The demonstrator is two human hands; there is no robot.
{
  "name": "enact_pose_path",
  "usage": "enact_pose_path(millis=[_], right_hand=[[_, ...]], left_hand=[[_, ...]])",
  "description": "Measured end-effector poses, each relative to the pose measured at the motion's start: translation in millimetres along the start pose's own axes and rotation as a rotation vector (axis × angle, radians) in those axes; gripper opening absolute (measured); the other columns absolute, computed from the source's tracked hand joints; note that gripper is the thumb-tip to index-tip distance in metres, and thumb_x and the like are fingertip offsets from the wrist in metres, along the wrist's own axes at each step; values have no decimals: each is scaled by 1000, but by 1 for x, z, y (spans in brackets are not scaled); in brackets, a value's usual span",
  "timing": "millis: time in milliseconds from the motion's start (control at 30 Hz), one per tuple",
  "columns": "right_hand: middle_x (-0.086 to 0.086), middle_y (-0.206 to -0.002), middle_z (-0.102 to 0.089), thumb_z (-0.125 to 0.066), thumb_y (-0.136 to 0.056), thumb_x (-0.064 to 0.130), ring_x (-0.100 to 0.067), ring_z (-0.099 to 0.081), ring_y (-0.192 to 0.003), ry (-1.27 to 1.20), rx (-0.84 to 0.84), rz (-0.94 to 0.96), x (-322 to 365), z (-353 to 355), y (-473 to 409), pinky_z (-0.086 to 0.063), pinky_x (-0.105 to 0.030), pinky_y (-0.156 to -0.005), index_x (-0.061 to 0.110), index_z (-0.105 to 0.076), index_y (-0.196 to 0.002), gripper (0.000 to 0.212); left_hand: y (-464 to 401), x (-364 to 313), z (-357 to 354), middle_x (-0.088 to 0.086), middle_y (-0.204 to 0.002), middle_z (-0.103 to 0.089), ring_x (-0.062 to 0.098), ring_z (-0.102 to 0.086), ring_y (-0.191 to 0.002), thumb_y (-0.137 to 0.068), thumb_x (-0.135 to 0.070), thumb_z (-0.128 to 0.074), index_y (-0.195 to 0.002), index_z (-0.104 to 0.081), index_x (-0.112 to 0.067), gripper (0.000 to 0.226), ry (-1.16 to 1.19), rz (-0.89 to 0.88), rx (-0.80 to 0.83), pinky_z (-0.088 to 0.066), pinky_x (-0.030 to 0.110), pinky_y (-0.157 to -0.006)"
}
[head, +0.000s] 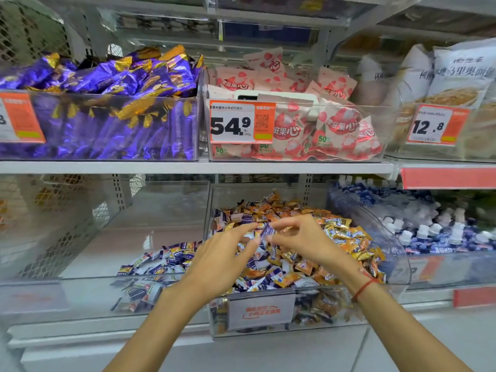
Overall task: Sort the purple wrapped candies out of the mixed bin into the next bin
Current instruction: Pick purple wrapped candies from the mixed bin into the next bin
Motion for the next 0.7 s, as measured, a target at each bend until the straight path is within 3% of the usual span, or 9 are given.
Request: enact_pose_path(millis=[100,200,267,333,467,600,700], right_hand=[[4,-90,-74,-81,-76,14,-7,-71,-80,-297,-14,22,22,4,3,-55,-16,-69,20,-68,-105,33],[2,-88,-76,-77,-76,1,-11,-72,-83,-436,-10,49,34,1,6,-56,-19,-72,11,-61,-100,30],[0,-94,-75,-73,-80,0,-14,-72,-88,-475,35,46,31,-1,5,-56,-21,-73,12,-63,-97,23],[2,-101,-73,-71,-84,5,-14,-72,-86,-337,39,4,18,-7,3,-57,-22,-70,14,-67,-99,18],[3,-105,-65,-75,-83,25,-5,-59,-79,310,186,-25,-9,-48,-2,-51,-20,-75,16,-66,-107,27],[3,-97,-58,-75,-79,45,-17,-56,-92,524,235,-69,-8,-67,-9,-44,-31,-79,16,-57,-113,48],[-1,-102,-63,-74,-82,39,-20,-60,-96,577,207,-55,-10,-70,-14,-43,-33,-85,17,-55,-109,39]], left_hand=[[-3,1,1,-12,-120,-66,3,-63,-105,-90,-56,-45,-126,-60,-28,49,241,54,-39,-52,35,-94],[-2,2,9,-11,-95,-74,0,-69,-90,-85,-48,-55,-100,-69,-30,27,539,61,-140,-57,31,-86],[1,6,19,-10,-86,-74,1,-70,-84,-87,-43,-56,-91,-71,-27,22,601,71,-213,-58,28,-79],[5,12,30,-9,-79,-73,1,-70,-80,-84,-46,-56,-86,-70,-21,28,574,77,-260,-57,26,-72],[11,28,43,0,-70,-71,6,-69,-69,-92,-32,-59,-81,-56,-3,31,464,92,-290,-57,34,-64],[15,44,48,4,-72,-71,10,-70,-68,-92,-29,-60,-80,-47,-4,30,475,140,-304,-54,32,-59],[18,49,46,4,-73,-72,9,-70,-69,-92,-27,-61,-74,-45,-12,28,479,169,-275,-50,22,-53]])
Point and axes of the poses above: each hand's wrist, its own y-axis away from the middle knuckle, its own z-axis out of the back of the hand, x = y × z, the point moved 8 cm from there along -y, towards the middle knuckle
